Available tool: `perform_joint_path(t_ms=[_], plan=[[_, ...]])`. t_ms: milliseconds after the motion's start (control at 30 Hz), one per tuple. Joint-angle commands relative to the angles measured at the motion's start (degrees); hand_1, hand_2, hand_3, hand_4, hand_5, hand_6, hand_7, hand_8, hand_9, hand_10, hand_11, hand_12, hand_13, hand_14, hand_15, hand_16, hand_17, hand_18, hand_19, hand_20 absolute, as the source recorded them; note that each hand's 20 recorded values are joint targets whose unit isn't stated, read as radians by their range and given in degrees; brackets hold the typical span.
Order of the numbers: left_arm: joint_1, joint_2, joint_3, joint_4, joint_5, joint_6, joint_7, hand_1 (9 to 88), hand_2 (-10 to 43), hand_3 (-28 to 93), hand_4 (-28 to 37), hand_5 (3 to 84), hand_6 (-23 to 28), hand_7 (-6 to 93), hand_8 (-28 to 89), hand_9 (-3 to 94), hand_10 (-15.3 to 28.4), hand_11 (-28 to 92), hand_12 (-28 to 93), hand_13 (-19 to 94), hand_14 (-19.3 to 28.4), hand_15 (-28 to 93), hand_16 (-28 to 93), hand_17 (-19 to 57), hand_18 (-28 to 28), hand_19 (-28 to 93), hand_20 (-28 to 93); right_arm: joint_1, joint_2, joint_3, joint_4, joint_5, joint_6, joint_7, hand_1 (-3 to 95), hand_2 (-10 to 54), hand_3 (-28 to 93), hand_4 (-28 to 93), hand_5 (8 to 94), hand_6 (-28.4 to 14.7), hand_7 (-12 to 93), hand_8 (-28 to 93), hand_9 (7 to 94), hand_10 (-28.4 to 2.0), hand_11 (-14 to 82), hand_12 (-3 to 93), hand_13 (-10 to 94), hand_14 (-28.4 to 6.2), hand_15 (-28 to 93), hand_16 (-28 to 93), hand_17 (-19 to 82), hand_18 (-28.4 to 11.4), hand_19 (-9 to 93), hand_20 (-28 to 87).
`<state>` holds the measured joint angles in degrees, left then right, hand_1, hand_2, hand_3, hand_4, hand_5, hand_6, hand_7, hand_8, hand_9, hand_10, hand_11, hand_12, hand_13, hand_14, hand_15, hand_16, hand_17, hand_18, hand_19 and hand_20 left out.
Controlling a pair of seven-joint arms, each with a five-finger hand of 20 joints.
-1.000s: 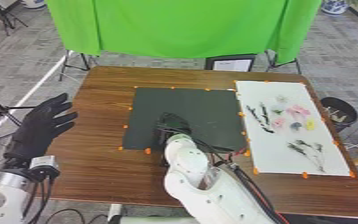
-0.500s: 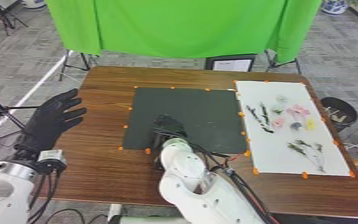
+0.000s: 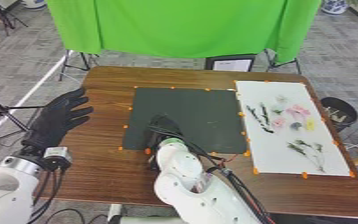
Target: Arrange flowers
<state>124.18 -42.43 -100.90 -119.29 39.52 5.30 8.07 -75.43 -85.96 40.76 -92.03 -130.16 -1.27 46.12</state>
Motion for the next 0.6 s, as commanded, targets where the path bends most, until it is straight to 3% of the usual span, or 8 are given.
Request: perform_joint_path(t_ms=[33, 167, 233, 433, 467, 500, 567, 600], plan=[[0.47, -0.34, -0.26, 0.07, 0.09, -0.72, -0.65, 26.6, -6.9, 68, -27.5, 25.8, 4.5, 25.4, -13, 22.5, 11.3, 21, 19, 20, 15.9, 32, 1, -8.7, 22.9, 43, 9, -1.57, -0.47, -0.29, -0.42, 3.5, -0.1, -0.07, 29.1, -4.1, 84, -18, 54.3, -0.3, 67, 20, 76.8, -8.4, 63.1, 58.0, 74, -8.6, 82, 39, 45, -20.0, 93, 66], [1.16, -0.63, -0.69, -0.24, 0.22, -0.47, -0.6, 26.6, -6.8, 68, -27.6, 25.8, 4.5, 25.2, -13, 22.5, 11.3, 22, 19, 20, 15.9, 32, 1, -8.7, 22.8, 43, 9, -1.53, 0.0, -0.06, -0.42, 1.18, 0.59, -0.82, 27.4, -4.0, 83, -19, 53.6, -1.4, 65, 19, 75.2, -9.2, 61.9, 56.7, 73, -9.0, 81, 38, 43, -19.8, 93, 64], [2.77, -1.42, -1.6, -0.88, 0.3, 0.21, 0.08, 26.6, -6.8, 68, -27.6, 25.8, 4.5, 25.2, -13, 22.5, 11.2, 22, 19, 20, 15.9, 32, 1, -8.7, 22.8, 43, 9, -1.4, 0.6, 0.17, -1.32, 0.87, 0.28, -1.24, 26.9, -4.1, 83, -20, 52.9, -2.1, 64, 19, 74.7, -9.5, 61.6, 56.3, 72, -9.3, 81, 38, 42, -20.0, 93, 63], [12.42, -6.7, -6.18, -4.79, 0.8, 3.9, 4.61, 26.6, -6.7, 68, -27.7, 25.7, 4.5, 25.3, -13, 22.5, 11.3, 22, 19, 20, 16.0, 32, 1, -8.7, 22.9, 43, 9, 0.72, 5.26, 0.7, -6.08, -3.66, -6.69, -6.29, 21.7, -3.6, 85, -19, 52.8, -4.9, 60, 13, 72.8, -10.5, 61.2, 56.0, 69, -10.3, 81, 38, 39, -20.2, 93, 61], [13.92, -7.46, -6.58, -5.27, 0.89, 4.76, 6.4, 26.6, -6.7, 68, -27.7, 25.7, 4.5, 25.3, -13, 22.5, 11.3, 22, 19, 20, 16.0, 32, 1, -8.7, 22.9, 43, 9, 1.97, 6.87, 0.09, -6.84, -3.65, -5.82, -7.17, 20.4, -3.3, 85, -19, 52.9, -5.7, 61, 0, 71.9, -10.9, 61.2, 55.8, 68, -10.6, 81, 37, 39, -20.4, 93, 60], [15.16, -8.28, -7.42, -5.79, 1.04, 4.83, 5.73, 26.6, -6.6, 68, -27.7, 25.7, 4.4, 25.3, -13, 22.5, 11.3, 22, 19, 20, 16.0, 32, 1, -8.8, 22.9, 43, 9, 1.22, 7.55, 1.47, -8.31, -3.86, -7.53, -8.1, 19.1, -3.1, 85, -18, 53.1, -6.6, 62, -14, 70.7, -11.5, 61.2, 55.8, 67, -10.8, 81, 37, 38, -20.5, 93, 59], [16.37, -9.29, -7.9, -5.98, 0.93, 5.26, 6.43, 26.6, -6.6, 68, -27.6, 25.7, 4.4, 25.3, -13, 22.5, 11.3, 22, 19, 20, 16.0, 32, 1, -8.8, 22.9, 43, 9, 1.56, 10.7, 2.25, -11.4, -2.96, -7.42, -8.17, 18.1, -3.4, 84, -19, 52.6, -7.2, 61, -19, 69.5, -11.9, 61.2, 55.8, 66, -11.3, 81, 37, 36, -20.7, 93, 58], [16.83, -10.0, -8.37, -6.05, 0.97, 4.98, 5.98, 26.5, -6.6, 68, -27.5, 25.7, 4.4, 25.4, -13, 22.5, 11.3, 22, 19, 20, 15.9, 32, 1, -8.8, 22.9, 43, 9, 1.14, 12.16, 3.31, -13.08, -2.18, -7.55, -8.52, 17.9, -3.6, 84, -19, 52.4, -7.3, 61, -19, 69.2, -12.1, 61.2, 55.8, 66, -11.4, 81, 37, 36, -20.7, 93, 58]])
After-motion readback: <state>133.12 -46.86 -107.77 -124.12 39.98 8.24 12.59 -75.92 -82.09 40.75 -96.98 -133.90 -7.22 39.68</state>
